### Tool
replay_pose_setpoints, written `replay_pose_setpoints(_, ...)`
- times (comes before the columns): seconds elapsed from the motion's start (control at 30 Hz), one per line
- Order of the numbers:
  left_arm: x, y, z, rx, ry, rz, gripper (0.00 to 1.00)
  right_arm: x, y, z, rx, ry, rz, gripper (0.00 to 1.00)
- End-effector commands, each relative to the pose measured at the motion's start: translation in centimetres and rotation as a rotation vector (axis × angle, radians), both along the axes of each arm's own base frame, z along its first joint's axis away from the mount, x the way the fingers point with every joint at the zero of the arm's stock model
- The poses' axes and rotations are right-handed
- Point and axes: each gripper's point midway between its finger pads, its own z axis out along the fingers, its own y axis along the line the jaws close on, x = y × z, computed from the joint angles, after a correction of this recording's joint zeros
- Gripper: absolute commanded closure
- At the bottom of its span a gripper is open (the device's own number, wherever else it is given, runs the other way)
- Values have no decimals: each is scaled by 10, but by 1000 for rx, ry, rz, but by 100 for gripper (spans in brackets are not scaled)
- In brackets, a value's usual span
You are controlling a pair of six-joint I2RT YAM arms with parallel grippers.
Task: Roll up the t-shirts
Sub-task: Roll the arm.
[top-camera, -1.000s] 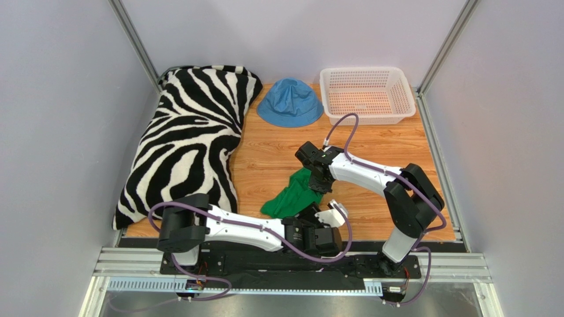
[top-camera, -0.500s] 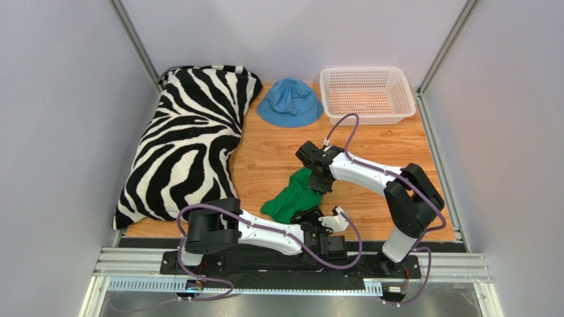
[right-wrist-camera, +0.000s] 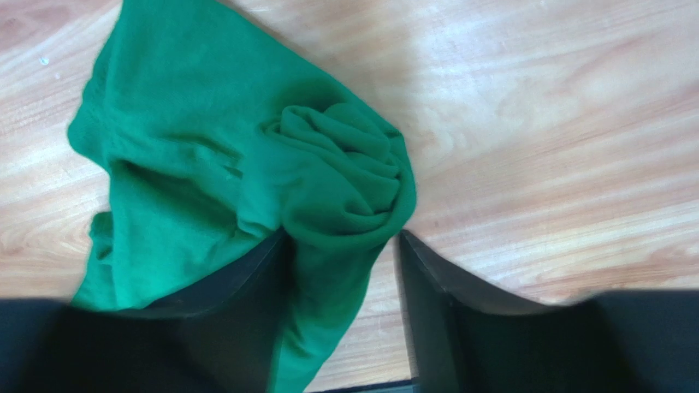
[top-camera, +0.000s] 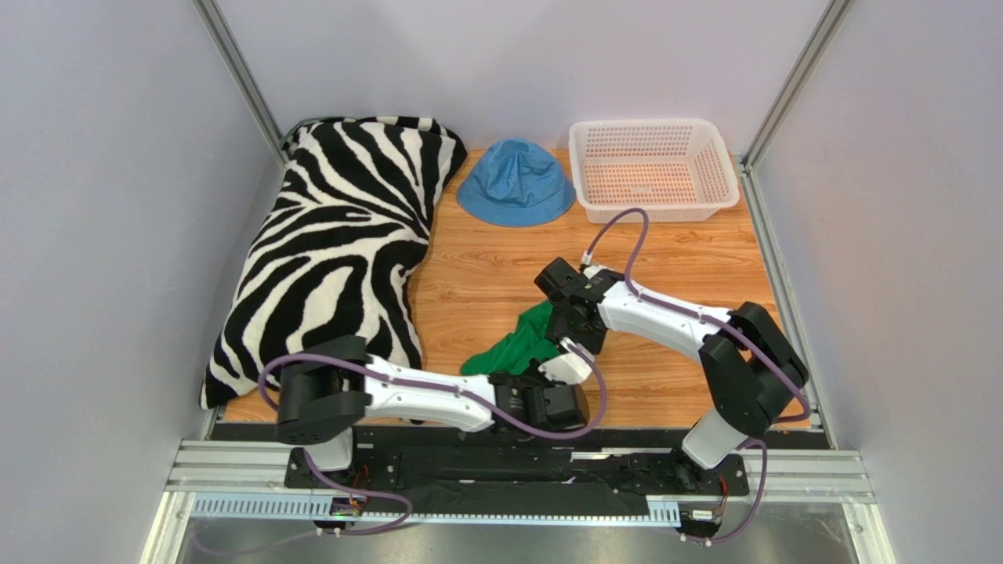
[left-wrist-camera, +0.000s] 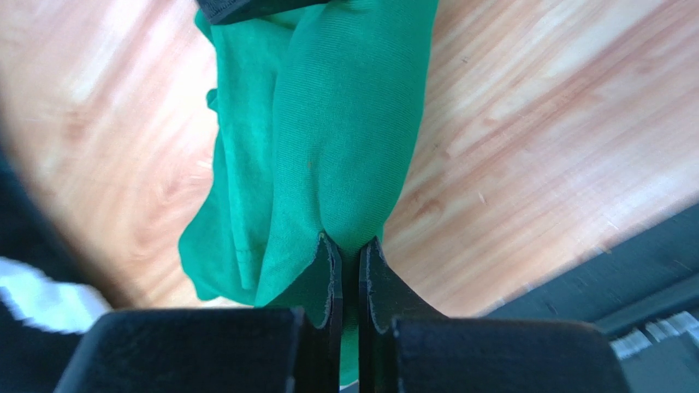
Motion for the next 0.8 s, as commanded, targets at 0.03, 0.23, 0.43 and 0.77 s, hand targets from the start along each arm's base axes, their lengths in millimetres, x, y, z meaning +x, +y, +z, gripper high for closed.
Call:
replay_pose_setpoints(0.03, -12, -22, 19, -272, 202, -54, 100, 4, -8, 24, 61, -136, 10, 25)
replay_pose_setpoints(0.23, -15, -19, 13, -420, 408, -45, 100, 8, -23, 64, 182, -358, -68, 22)
replay_pose_setpoints(0.43, -14, -17, -3, -497, 567, 2, 100, 1, -28, 75, 326, -475, -108, 23)
replay_pose_setpoints(0.77, -8, -12, -9, -662, 810, 90, 100, -15, -25, 64, 428, -535, -74, 29)
